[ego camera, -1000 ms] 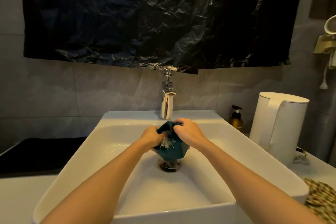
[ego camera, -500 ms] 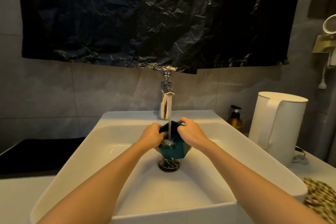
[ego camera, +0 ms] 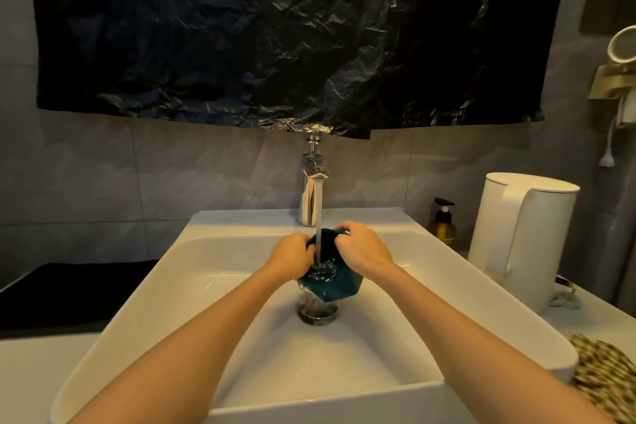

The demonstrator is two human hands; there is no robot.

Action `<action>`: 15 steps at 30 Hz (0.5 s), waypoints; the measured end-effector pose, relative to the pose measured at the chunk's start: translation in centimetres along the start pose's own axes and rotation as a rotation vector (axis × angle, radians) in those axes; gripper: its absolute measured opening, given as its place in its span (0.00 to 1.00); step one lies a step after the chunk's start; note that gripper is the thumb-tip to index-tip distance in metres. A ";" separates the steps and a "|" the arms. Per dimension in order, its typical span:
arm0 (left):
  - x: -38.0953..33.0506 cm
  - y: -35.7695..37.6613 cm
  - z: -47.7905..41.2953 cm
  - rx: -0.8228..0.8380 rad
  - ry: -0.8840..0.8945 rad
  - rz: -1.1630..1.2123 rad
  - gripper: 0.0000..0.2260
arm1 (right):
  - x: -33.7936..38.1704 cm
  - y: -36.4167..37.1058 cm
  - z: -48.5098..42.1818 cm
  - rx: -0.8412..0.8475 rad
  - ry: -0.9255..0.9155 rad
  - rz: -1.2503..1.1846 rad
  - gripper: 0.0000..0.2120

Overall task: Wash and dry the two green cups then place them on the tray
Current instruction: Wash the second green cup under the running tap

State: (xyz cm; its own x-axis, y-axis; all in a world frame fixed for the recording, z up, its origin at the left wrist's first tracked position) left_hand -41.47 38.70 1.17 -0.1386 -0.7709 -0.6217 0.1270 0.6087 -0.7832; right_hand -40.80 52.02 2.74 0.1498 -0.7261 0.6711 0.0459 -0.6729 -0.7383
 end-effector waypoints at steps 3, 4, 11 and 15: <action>0.1 0.9 0.0 0.098 -0.048 0.543 0.12 | -0.3 -0.4 0.0 -0.096 0.046 -0.079 0.13; -0.1 1.1 0.2 0.124 -0.080 0.674 0.13 | -0.3 -0.4 0.0 -0.128 0.045 -0.109 0.11; 0.1 1.3 0.6 0.248 -0.189 0.999 0.10 | 0.7 -0.3 0.6 -0.198 -0.167 -0.281 0.14; 0.5 -0.5 0.5 0.044 -0.087 0.835 0.15 | 0.5 0.3 0.2 0.011 -0.093 -0.499 0.17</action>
State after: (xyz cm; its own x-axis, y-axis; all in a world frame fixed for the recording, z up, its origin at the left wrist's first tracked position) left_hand -41.15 37.92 1.20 0.0940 -0.0833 -0.9921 0.1931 0.9791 -0.0639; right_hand -40.51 51.46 2.82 0.1945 -0.3004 0.9338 0.1442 -0.9328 -0.3302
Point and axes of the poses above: each hand's wrist, its own z-axis away from the middle knuckle, its own y-axis out of the palm, x = y × z, the point moved 5 cm from there along -z, towards the middle knuckle, and after that the axes turned 14 degrees about x, right-handed, at the moved point
